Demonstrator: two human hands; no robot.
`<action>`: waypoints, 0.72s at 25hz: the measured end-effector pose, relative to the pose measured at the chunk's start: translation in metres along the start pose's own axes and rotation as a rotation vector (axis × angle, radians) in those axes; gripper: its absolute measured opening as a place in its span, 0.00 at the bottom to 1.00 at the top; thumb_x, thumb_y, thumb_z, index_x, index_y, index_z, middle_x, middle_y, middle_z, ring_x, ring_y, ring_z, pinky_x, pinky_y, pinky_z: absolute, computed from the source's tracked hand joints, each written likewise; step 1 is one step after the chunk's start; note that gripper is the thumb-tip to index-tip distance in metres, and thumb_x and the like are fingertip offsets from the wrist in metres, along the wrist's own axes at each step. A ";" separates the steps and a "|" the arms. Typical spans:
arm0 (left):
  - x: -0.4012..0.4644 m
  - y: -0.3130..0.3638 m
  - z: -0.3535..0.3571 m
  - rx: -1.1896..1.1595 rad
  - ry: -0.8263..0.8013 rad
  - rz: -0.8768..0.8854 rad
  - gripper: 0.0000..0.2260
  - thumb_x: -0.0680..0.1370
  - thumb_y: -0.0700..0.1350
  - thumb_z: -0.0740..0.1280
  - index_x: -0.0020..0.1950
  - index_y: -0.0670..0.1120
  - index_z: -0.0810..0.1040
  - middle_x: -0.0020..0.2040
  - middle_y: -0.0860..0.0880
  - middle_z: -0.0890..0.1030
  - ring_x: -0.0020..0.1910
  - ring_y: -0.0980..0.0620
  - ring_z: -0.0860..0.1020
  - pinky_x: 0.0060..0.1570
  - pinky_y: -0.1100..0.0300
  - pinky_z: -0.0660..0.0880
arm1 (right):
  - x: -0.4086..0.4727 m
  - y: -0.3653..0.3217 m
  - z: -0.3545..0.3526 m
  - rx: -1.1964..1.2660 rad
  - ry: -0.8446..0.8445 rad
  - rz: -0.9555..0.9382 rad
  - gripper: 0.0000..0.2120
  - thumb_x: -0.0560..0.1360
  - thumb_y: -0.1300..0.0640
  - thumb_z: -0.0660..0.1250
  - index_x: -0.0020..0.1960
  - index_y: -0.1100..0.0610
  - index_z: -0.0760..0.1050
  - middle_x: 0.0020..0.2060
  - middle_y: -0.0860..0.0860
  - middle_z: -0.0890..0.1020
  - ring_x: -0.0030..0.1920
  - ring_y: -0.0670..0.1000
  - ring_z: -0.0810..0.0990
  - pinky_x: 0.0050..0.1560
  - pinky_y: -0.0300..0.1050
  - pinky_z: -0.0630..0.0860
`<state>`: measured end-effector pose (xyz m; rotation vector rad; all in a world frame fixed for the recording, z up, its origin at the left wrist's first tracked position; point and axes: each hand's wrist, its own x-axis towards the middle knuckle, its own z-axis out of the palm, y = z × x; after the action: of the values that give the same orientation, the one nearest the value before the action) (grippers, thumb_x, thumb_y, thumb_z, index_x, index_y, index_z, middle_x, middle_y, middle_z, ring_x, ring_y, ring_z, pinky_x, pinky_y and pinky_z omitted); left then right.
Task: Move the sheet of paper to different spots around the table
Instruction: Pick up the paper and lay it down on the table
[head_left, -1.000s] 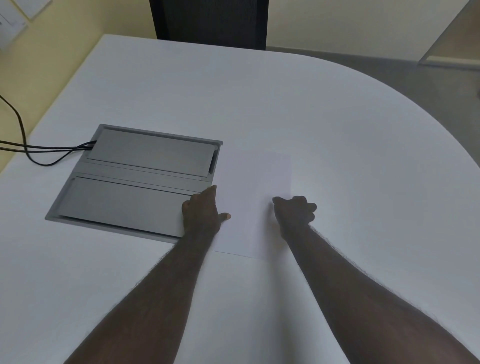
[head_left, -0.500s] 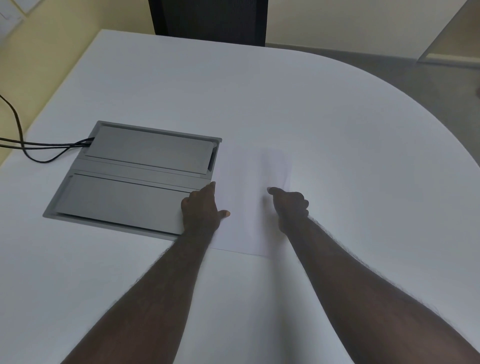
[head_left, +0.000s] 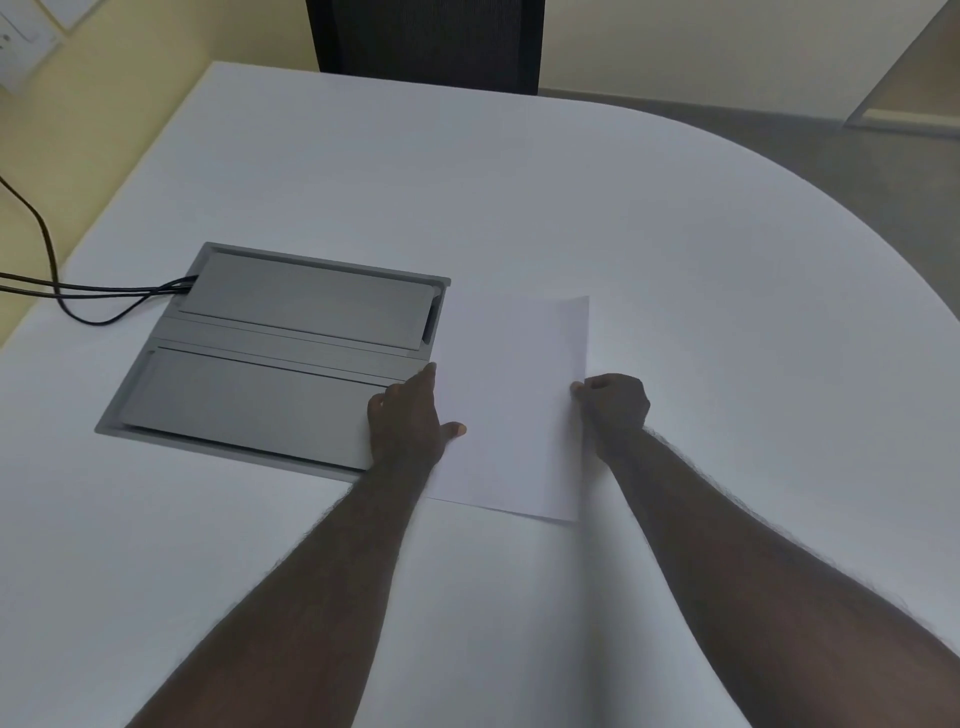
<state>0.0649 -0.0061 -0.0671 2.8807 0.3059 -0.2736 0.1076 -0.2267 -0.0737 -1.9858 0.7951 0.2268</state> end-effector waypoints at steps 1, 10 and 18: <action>0.000 -0.001 -0.001 -0.024 0.012 0.011 0.39 0.71 0.59 0.73 0.76 0.48 0.61 0.70 0.50 0.73 0.68 0.47 0.71 0.68 0.50 0.62 | 0.001 0.001 -0.002 0.015 -0.009 -0.014 0.10 0.71 0.60 0.70 0.31 0.55 0.77 0.31 0.53 0.79 0.40 0.61 0.79 0.43 0.47 0.78; -0.013 0.000 -0.025 -0.706 0.012 -0.211 0.24 0.80 0.49 0.65 0.73 0.41 0.66 0.70 0.44 0.73 0.68 0.44 0.72 0.67 0.52 0.66 | -0.028 0.016 -0.040 0.318 -0.105 -0.187 0.03 0.73 0.58 0.71 0.43 0.58 0.81 0.29 0.47 0.76 0.30 0.48 0.70 0.38 0.42 0.68; -0.066 0.003 -0.067 -0.830 0.078 -0.194 0.10 0.79 0.47 0.66 0.42 0.41 0.79 0.35 0.50 0.76 0.39 0.47 0.73 0.38 0.58 0.66 | -0.086 0.000 -0.084 0.423 -0.069 -0.276 0.06 0.73 0.59 0.72 0.38 0.52 0.81 0.32 0.45 0.81 0.27 0.40 0.74 0.36 0.40 0.72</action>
<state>0.0130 -0.0047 0.0108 2.0464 0.5583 -0.0405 0.0276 -0.2591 0.0102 -1.6509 0.4690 -0.0349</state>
